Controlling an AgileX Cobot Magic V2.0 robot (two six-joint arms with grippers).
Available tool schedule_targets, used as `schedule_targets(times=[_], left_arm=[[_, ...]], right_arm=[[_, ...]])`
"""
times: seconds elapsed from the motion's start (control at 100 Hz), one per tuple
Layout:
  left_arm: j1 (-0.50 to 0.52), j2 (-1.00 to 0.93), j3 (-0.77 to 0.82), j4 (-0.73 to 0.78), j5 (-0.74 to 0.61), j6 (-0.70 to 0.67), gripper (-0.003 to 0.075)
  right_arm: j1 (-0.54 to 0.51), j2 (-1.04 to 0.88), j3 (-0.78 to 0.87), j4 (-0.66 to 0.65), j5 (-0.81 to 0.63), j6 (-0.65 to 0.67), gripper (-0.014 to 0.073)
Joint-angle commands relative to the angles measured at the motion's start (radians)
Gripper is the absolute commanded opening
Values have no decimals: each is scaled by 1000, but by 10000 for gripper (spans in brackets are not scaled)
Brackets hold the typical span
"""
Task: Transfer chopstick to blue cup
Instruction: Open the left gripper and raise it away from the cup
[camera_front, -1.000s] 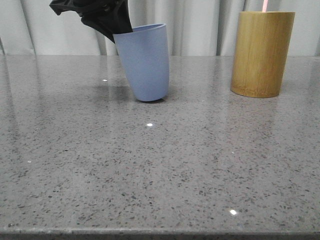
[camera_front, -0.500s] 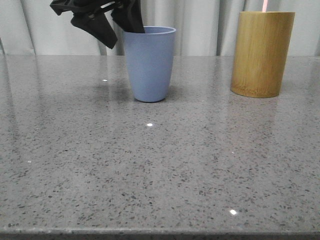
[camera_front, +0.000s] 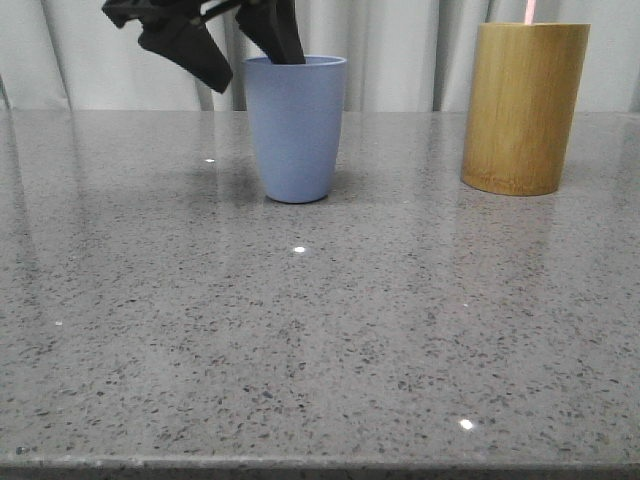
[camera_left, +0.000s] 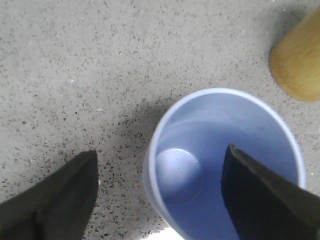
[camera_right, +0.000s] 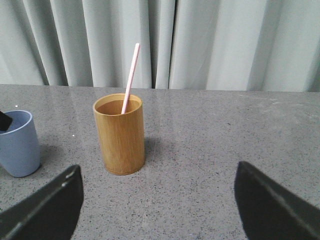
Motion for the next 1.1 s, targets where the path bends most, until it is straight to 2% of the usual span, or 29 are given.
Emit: schedule_targets(times=[0.0,0.28,0.5,0.73,0.93,1.09], left_arm=[[-9,-89,-36,-25,-42,-1,505],[-9,-231,-9,56,-40,-1,505],[24,-419,195,67,-150,-1,504],[158,-694,489,69,-218,-1,504],[296,-942,686,73,-216,-1,504],[352,-1125,814,73,-186,-1,504]], right_arm=[[-5,24,-30,0,-77,-2,614],[-5,24,-30,0,-70,-2,614],[-5,24,-30,0,-69,-2,614],[-5,24,-30,0,-69,-2,614],[-5,24,-30,0,-69,-2,614],[-5,24,-30,0,-69,-2,614]])
